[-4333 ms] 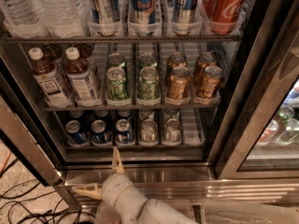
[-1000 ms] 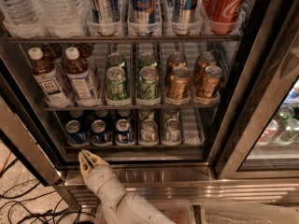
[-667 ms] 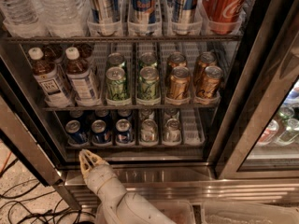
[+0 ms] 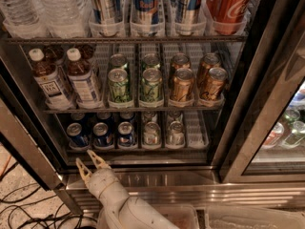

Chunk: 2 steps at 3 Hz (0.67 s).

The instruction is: Pick pepsi can from bottom shelf of fridge

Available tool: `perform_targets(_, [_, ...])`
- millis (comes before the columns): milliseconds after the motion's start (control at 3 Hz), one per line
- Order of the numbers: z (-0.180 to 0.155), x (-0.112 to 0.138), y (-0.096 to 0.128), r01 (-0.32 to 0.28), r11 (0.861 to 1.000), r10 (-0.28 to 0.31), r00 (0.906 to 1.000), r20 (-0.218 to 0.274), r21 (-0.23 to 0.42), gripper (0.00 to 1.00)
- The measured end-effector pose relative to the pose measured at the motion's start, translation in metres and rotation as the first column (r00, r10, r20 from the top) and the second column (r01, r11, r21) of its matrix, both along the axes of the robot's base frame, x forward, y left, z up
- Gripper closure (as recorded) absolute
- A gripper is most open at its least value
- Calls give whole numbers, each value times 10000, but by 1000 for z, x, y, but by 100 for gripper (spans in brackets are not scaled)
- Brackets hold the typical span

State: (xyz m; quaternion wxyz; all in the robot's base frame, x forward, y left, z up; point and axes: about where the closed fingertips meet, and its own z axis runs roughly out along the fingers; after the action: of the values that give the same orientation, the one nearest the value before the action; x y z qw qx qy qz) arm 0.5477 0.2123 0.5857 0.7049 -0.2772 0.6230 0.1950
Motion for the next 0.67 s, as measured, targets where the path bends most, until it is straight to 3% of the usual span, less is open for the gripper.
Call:
perform_targets(333, [0,0,0,-1,10000,1,10000,0,0,49])
perform_targets(667, [0,0,1,-17,10000,17,10000,-12,-9,54])
